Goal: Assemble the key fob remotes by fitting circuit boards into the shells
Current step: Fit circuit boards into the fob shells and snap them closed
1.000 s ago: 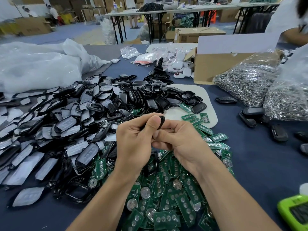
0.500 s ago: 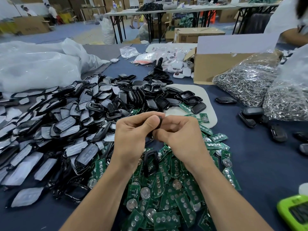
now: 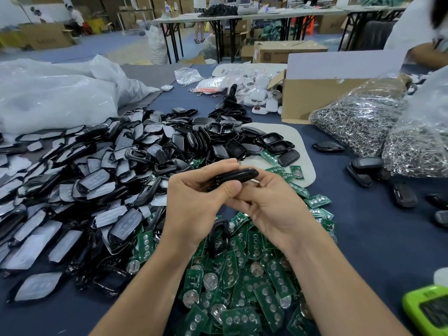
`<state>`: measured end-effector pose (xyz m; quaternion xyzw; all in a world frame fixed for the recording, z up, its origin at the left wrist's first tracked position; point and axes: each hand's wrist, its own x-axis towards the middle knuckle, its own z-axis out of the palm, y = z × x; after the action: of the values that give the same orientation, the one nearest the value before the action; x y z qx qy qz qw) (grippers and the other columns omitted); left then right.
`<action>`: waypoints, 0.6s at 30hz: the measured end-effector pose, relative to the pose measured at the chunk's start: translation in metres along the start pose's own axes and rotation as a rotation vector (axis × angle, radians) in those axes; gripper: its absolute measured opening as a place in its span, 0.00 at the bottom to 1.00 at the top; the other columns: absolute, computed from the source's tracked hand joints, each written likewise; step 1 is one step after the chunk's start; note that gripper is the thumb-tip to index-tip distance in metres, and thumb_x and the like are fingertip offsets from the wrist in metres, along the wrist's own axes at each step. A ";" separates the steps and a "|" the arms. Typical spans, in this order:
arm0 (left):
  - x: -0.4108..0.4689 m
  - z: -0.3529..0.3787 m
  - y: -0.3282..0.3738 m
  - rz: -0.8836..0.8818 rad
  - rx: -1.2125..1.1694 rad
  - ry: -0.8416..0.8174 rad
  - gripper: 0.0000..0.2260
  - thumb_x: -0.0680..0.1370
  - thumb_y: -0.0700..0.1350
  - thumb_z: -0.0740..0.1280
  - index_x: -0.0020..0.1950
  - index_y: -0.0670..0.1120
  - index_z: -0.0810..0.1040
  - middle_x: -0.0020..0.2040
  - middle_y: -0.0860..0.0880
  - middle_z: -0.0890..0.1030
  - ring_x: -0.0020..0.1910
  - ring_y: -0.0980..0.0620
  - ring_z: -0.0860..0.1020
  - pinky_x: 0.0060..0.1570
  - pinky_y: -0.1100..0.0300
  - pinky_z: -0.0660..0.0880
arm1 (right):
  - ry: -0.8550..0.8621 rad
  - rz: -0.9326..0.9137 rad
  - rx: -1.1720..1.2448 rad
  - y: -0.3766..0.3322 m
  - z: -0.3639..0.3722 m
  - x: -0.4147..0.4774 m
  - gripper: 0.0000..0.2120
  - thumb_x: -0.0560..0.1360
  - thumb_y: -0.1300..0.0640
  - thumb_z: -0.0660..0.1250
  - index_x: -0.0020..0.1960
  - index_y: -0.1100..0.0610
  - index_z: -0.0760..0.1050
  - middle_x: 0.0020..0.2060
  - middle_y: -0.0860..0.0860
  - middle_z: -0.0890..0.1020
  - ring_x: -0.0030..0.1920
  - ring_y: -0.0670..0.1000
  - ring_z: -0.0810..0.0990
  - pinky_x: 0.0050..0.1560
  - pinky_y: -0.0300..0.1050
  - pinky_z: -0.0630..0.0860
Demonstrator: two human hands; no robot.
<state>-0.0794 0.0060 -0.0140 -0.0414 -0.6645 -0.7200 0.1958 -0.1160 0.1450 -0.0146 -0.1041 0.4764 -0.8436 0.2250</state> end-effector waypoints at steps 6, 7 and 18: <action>0.002 0.001 -0.001 0.018 0.002 0.057 0.19 0.72 0.28 0.75 0.49 0.52 0.90 0.48 0.51 0.89 0.50 0.52 0.88 0.49 0.64 0.82 | 0.151 -0.198 -0.141 -0.006 -0.015 0.001 0.17 0.72 0.80 0.67 0.51 0.62 0.85 0.38 0.55 0.87 0.38 0.49 0.84 0.42 0.41 0.80; 0.003 0.001 -0.001 0.011 -0.003 0.062 0.19 0.72 0.28 0.75 0.49 0.53 0.90 0.48 0.51 0.89 0.50 0.52 0.88 0.49 0.63 0.82 | 0.153 -0.203 -0.125 -0.008 -0.018 0.001 0.16 0.72 0.79 0.68 0.51 0.63 0.85 0.38 0.56 0.87 0.38 0.49 0.84 0.41 0.40 0.80; -0.001 0.002 0.002 0.054 -0.024 -0.002 0.12 0.70 0.36 0.78 0.47 0.52 0.90 0.50 0.52 0.89 0.52 0.51 0.87 0.52 0.62 0.82 | 0.142 -0.229 -0.187 -0.004 -0.014 0.003 0.18 0.70 0.79 0.71 0.38 0.57 0.87 0.35 0.56 0.87 0.34 0.50 0.84 0.38 0.40 0.80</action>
<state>-0.0786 0.0082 -0.0119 -0.0623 -0.6548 -0.7223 0.2138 -0.1249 0.1563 -0.0189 -0.1183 0.5526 -0.8209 0.0823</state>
